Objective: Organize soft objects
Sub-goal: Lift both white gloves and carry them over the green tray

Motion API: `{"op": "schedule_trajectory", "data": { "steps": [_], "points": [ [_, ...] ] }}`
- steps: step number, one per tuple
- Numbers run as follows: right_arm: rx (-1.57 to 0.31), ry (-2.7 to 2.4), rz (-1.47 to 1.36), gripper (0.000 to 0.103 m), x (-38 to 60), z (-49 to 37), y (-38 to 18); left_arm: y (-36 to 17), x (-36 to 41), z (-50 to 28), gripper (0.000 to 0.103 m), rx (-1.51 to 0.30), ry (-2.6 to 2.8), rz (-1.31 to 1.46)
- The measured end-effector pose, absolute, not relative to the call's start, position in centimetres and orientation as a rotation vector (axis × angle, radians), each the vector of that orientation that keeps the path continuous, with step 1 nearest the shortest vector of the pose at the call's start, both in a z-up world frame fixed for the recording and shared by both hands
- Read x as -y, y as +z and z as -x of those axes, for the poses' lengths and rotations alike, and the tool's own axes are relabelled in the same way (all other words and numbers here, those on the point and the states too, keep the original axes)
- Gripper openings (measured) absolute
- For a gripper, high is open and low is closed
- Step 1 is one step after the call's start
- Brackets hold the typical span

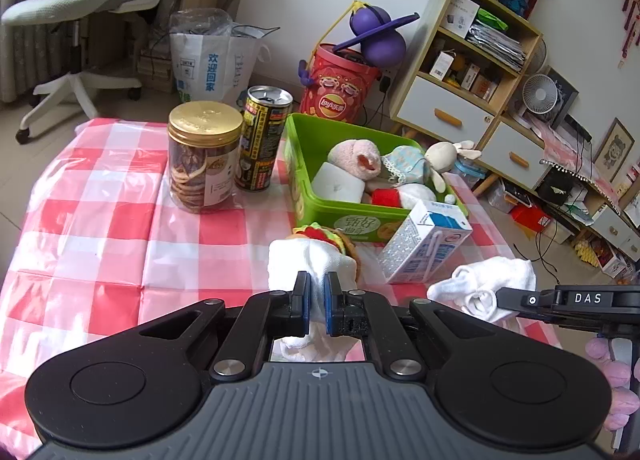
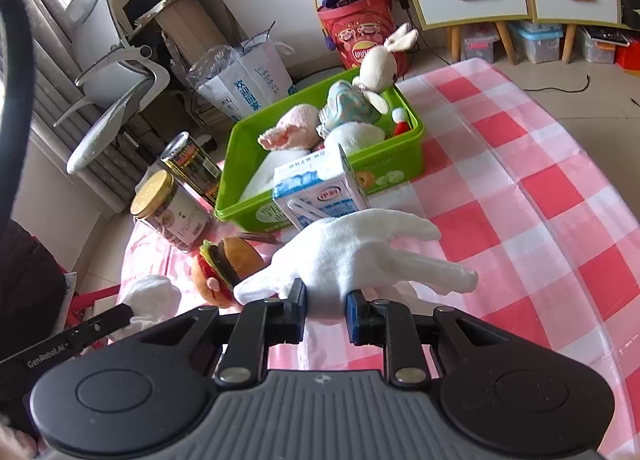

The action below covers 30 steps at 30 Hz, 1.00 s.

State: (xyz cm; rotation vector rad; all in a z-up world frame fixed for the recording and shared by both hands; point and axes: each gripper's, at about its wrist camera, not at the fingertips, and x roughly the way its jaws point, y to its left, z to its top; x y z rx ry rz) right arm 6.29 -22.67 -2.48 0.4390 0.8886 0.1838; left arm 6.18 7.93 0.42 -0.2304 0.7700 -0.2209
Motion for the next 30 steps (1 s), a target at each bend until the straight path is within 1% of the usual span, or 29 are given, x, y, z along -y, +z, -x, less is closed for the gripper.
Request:
{"op": "schedule_trajectory", "data": {
  "steps": [12, 23, 30],
  "points": [
    [-0.805, 0.163, -0.444, 0.000, 24.2, -6.4, 0.9, 2.4, -7.2, -5.8, 0.002, -0.708, -0.251, 0.283],
    [-0.760, 0.161, -0.502, 0.000, 25.8, -10.9, 2.3, 2.3, -6.7, -7.4, 0.002, -0.689, -0.263, 0.285],
    [-0.753, 0.206, -0.527, 0.000, 26.8, -14.0, 1.8, 2.9, -6.5, -9.6, 0.002, -0.655, -0.270, 0.282]
  ]
}}
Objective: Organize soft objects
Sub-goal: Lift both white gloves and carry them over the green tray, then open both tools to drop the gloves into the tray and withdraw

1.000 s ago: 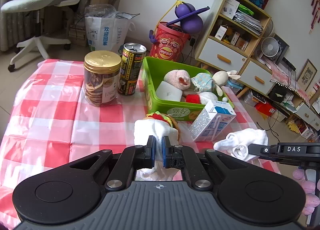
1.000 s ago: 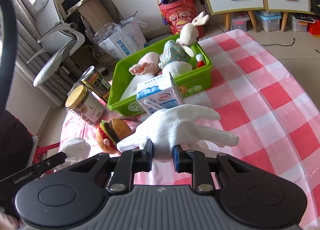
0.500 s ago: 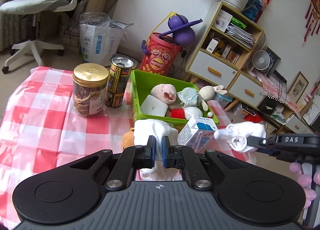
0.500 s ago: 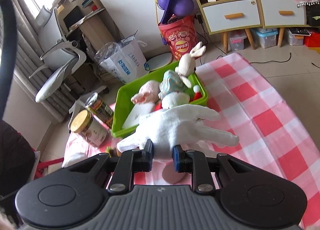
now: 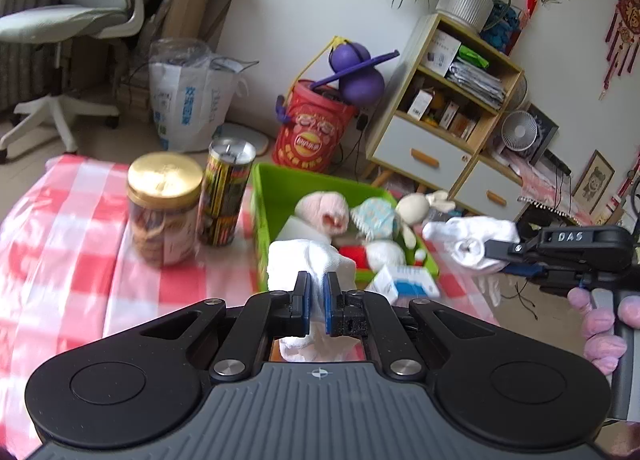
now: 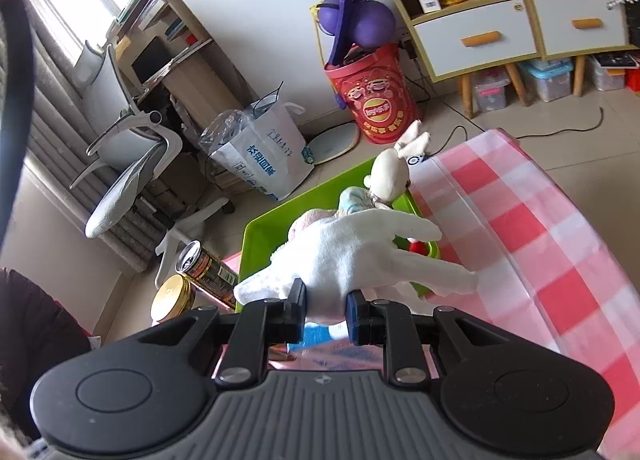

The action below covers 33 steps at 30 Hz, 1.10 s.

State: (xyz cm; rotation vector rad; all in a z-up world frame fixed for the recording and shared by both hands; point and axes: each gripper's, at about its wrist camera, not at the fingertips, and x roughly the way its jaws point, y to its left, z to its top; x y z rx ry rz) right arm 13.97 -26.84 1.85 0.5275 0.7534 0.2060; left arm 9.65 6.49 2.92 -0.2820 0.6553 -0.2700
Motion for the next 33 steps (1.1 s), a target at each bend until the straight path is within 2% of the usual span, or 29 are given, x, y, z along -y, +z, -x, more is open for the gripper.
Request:
{"op": "schedule_trajectory", "data": {
  "steps": [6, 10, 24, 33],
  "points": [
    [-0.747, 0.231, -0.547, 0.000, 27.8, -17.4, 1.9, 4.3, -4.3, -14.1, 0.002, -0.649, -0.290, 0.222],
    [-0.810, 0.309, -0.526, 0.000, 27.1, -20.5, 1.2, 3.9, -2.2, -17.6, 0.002, -0.674, -0.305, 0.162],
    [-0.969, 0.471, -0.250, 0.000, 20.0, -28.3, -4.7, -3.4, -1.5, -24.9, 0.002, -0.803, -0.329, 0.060],
    [-0.990, 0.479, -0.202, 0.000, 18.8, -29.6, -7.0, -5.1, -0.7, -26.5, 0.002, -0.835, -0.361, -0.009]
  ]
}}
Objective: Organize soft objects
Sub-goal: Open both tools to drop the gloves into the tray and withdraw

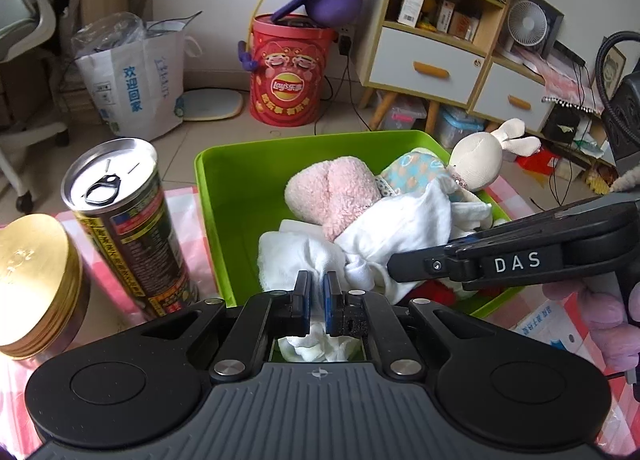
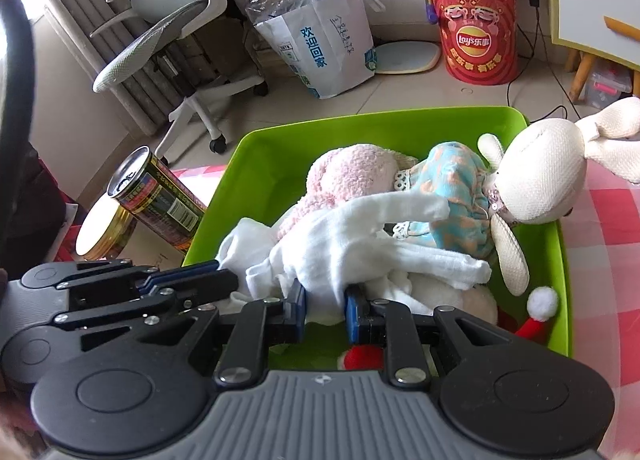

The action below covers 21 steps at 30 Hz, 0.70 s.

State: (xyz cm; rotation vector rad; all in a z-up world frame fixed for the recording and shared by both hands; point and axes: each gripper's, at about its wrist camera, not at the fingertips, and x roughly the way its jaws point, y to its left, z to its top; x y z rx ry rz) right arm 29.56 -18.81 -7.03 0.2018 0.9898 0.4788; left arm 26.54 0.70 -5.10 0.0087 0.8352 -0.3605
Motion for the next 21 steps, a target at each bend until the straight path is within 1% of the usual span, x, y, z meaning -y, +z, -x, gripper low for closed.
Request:
{"op": "schedule_trajectory", "data": {
  "steps": [12, 15, 16, 17, 18, 19, 20, 21],
  "points": [
    [-0.983, 0.479, -0.214, 0.000, 19.2, -29.2, -7.0, -5.6, -1.3, -26.5, 0.003, -0.840, -0.401, -0.002],
    [-0.986, 0.479, -0.218, 0.000, 19.2, -28.9, -6.7, -5.0, -1.3, -26.0, 0.015, -0.821, -0.418, -0.019],
    [-0.990, 0.480, -0.231, 0.003, 19.4, -28.8, -6.5, -4.7, -1.3, -25.7, 0.025, -0.814, -0.422, -0.024],
    [-0.992, 0.479, -0.243, 0.009, 19.6, -28.7, -6.3, -4.5, -1.3, -25.5, 0.036, -0.807, -0.427, -0.025],
    [-0.989, 0.480, -0.249, 0.013, 19.8, -28.5, -5.9, -4.2, -1.4, -25.2, 0.041, -0.798, -0.431, -0.023],
    [-0.982, 0.483, -0.251, 0.024, 20.0, -28.1, -5.5, -3.8, -1.5, -24.9, 0.048, -0.790, -0.436, -0.020],
    [-0.975, 0.481, -0.251, 0.034, 20.1, -27.7, -5.0, -3.5, -1.6, -24.6, 0.052, -0.783, -0.441, -0.017],
    [-0.968, 0.479, -0.256, 0.038, 20.4, -27.4, -4.6, -3.1, -1.7, -24.2, 0.055, -0.778, -0.444, -0.015]
  ]
}}
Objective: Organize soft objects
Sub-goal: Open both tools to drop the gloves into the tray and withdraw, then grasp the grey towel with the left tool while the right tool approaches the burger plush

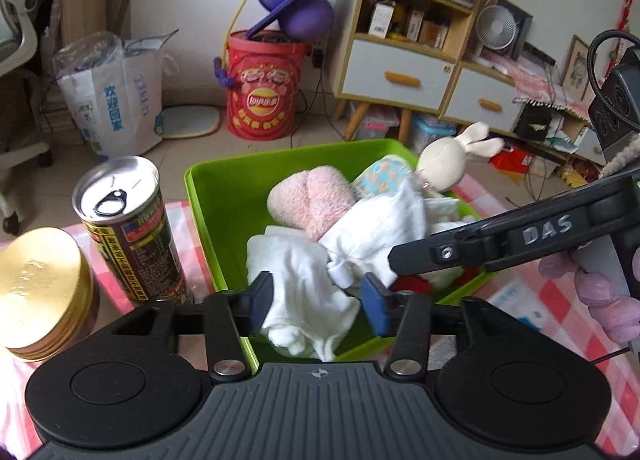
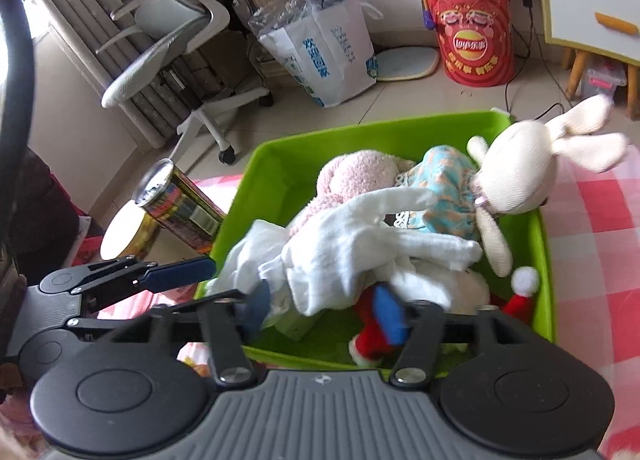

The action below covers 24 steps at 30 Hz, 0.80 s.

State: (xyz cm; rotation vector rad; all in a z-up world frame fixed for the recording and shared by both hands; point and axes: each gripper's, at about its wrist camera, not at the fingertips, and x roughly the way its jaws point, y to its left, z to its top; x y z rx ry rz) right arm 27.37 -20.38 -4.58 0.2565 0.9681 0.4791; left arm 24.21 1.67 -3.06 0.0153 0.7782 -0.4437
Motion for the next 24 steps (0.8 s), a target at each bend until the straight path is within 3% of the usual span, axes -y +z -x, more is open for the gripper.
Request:
{"op": "schedule_trajectory", "data": {
  "steps": [2, 6, 11, 24],
  "points": [
    [-0.954, 0.458, -0.262, 0.045, 20.9, -26.5, -3.5, -2.2, -1.9, -23.5, 0.066, -0.768, -0.436, -0.014],
    [-0.930, 0.404, -0.277, 0.048, 22.4, -24.7, -1.3, -0.5, -2.6, -21.7, 0.073, -0.749, -0.423, -0.011],
    [-0.899, 0.342, -0.325, 0.055, 24.9, -21.7, 0.9, 1.6, -3.9, -18.9, 0.093, -0.727, -0.365, -0.012],
    [-0.875, 0.250, -0.432, 0.070, 28.2, -13.3, 1.8, 4.1, -7.0, -11.8, 0.098, -0.692, -0.231, 0.009]
  ]
}}
